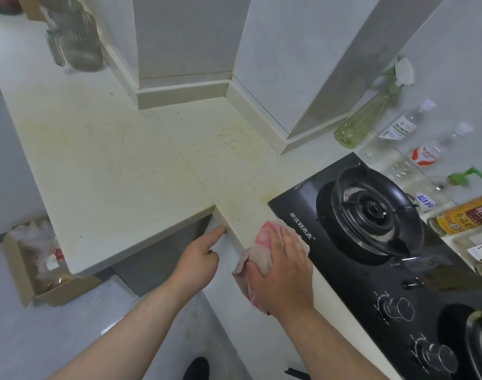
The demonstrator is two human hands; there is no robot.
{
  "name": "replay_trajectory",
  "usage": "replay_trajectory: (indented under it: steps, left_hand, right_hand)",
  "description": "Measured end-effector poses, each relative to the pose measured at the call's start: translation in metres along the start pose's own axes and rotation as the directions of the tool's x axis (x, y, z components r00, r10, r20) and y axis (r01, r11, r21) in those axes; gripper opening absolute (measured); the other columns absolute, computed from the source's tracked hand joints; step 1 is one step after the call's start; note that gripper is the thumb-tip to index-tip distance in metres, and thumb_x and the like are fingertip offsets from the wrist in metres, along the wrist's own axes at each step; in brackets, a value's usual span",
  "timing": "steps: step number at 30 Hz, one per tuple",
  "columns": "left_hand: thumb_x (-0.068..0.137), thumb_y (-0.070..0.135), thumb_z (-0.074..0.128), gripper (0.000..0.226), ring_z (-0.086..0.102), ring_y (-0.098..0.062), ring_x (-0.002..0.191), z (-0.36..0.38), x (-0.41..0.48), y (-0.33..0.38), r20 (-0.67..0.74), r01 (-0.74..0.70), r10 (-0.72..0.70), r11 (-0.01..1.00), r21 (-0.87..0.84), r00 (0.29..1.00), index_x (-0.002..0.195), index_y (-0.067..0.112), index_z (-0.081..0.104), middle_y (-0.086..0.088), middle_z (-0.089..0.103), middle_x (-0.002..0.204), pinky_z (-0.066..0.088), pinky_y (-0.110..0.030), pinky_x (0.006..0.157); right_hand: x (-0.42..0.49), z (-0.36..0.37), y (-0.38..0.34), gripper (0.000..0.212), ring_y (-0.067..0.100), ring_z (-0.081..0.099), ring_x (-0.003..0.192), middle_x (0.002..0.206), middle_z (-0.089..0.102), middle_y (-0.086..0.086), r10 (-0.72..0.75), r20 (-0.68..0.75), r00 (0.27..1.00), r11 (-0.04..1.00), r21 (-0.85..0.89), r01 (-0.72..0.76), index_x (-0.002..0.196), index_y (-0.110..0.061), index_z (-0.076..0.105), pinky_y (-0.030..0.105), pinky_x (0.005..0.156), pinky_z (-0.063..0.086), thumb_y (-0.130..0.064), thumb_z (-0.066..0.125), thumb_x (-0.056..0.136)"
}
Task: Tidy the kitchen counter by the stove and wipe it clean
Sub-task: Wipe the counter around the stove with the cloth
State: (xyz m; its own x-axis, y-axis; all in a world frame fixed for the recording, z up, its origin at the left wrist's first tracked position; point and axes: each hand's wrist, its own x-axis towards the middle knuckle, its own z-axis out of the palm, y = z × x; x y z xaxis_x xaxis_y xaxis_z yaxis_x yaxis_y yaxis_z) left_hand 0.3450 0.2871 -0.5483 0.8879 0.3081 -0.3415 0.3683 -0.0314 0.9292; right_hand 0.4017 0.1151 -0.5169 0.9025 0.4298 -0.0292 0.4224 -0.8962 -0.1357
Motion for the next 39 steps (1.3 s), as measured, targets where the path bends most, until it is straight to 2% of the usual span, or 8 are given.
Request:
replay_trajectory:
  steps: [7, 11, 14, 17, 21, 24, 30, 39]
  left_hand:
    - [0.082, -0.009, 0.038, 0.073, 0.037, -0.001, 0.137, -0.013, 0.010, -0.004, -0.060, -0.012, 0.010, 0.999, -0.041, 0.998, 0.141, 0.034, 0.047, 0.018, 0.045, 0.145, 0.032, -0.034, 0.116]
    - [0.085, -0.014, 0.040, 0.065, 0.052, 0.021, 0.100, -0.017, 0.005, 0.006, -0.194, -0.009, -0.005, 0.997, -0.070, 0.981, 0.118, 0.040, 0.058, 0.045, 0.058, 0.100, 0.041, -0.004, 0.088]
    - [0.089, -0.007, 0.045, 0.055, 0.046, 0.000, 0.121, -0.021, 0.006, 0.000, -0.260, 0.016, -0.035, 0.997, -0.077, 0.965, 0.138, 0.015, 0.052, 0.012, 0.054, 0.137, 0.035, -0.020, 0.104]
    - [0.090, -0.003, 0.048, 0.052, 0.046, -0.004, 0.125, -0.024, 0.007, -0.004, -0.268, 0.021, -0.033, 0.999, -0.047, 0.963, 0.139, 0.013, 0.052, 0.004, 0.051, 0.142, 0.035, -0.026, 0.109]
    - [0.092, 0.014, 0.053, 0.047, 0.049, 0.003, 0.118, -0.032, 0.002, -0.004, -0.277, -0.122, 0.213, 0.942, 0.312, 0.937, 0.137, 0.029, 0.054, 0.022, 0.053, 0.131, 0.039, -0.017, 0.094]
    - [0.090, 0.025, 0.048, 0.041, 0.052, -0.005, 0.110, -0.041, -0.008, -0.007, -0.193, -0.275, 0.490, 0.724, 0.633, 0.850, 0.128, 0.018, 0.062, 0.006, 0.065, 0.123, 0.050, -0.025, 0.086]
    - [0.096, 0.036, 0.040, 0.047, 0.045, -0.016, 0.129, -0.042, -0.028, -0.021, -0.089, -0.314, 0.466, 0.714, 0.626, 0.880, 0.125, 0.008, 0.063, -0.001, 0.051, 0.139, 0.024, -0.016, 0.113]
    - [0.088, 0.032, 0.045, 0.057, 0.021, -0.007, 0.143, -0.028, -0.032, -0.009, -0.099, -0.172, 0.316, 0.724, 0.668, 0.944, 0.140, 0.010, 0.048, -0.005, 0.036, 0.152, 0.007, -0.018, 0.118]
  right_hand:
    - [0.036, 0.001, -0.026, 0.081, 0.017, 0.006, 0.150, 0.163, 0.010, -0.006, -0.043, -0.008, 0.999, 0.997, 0.059, 0.044, 0.155, -0.027, 0.011, 0.039, 0.120, 0.012, -0.062, 0.043, 0.089]
    - [0.051, 0.001, -0.036, 0.081, 0.014, 0.003, 0.150, 0.163, 0.007, -0.007, -0.067, -0.012, 0.998, 0.995, 0.071, 0.067, 0.155, -0.027, 0.012, 0.039, 0.120, 0.012, -0.060, 0.044, 0.089]
    - [0.060, 0.001, -0.041, 0.080, 0.013, 0.002, 0.150, 0.163, 0.008, -0.008, -0.080, -0.016, 0.997, 0.993, 0.089, 0.081, 0.155, -0.027, 0.013, 0.039, 0.120, 0.013, -0.059, 0.044, 0.088]
    - [0.071, 0.001, -0.048, 0.080, 0.012, 0.002, 0.150, 0.163, 0.007, -0.007, -0.100, -0.016, 0.995, 0.989, 0.106, 0.101, 0.155, -0.027, 0.013, 0.038, 0.120, 0.011, -0.059, 0.044, 0.089]
    - [0.080, 0.002, -0.051, 0.080, 0.012, 0.002, 0.150, 0.163, 0.006, -0.009, -0.117, -0.012, 0.993, 0.985, 0.128, 0.118, 0.155, -0.029, 0.012, 0.038, 0.120, 0.011, -0.061, 0.042, 0.088]
    - [0.081, 0.003, -0.050, 0.079, 0.011, 0.001, 0.150, 0.164, 0.006, -0.009, -0.133, 0.003, 0.991, 0.982, 0.135, 0.132, 0.155, -0.029, 0.012, 0.039, 0.121, 0.013, -0.062, 0.040, 0.089]
    - [0.091, -0.004, -0.053, 0.079, 0.013, 0.002, 0.150, 0.163, 0.007, -0.008, -0.175, 0.043, 0.984, 0.973, 0.159, 0.166, 0.155, -0.029, 0.012, 0.040, 0.122, 0.013, -0.064, 0.033, 0.087]
    - [0.158, -0.006, -0.056, 0.076, 0.019, 0.006, 0.150, 0.163, 0.011, 0.002, -0.226, 0.068, 0.972, 0.965, 0.154, 0.213, 0.155, -0.022, 0.015, 0.038, 0.123, 0.005, -0.057, 0.039, 0.092]
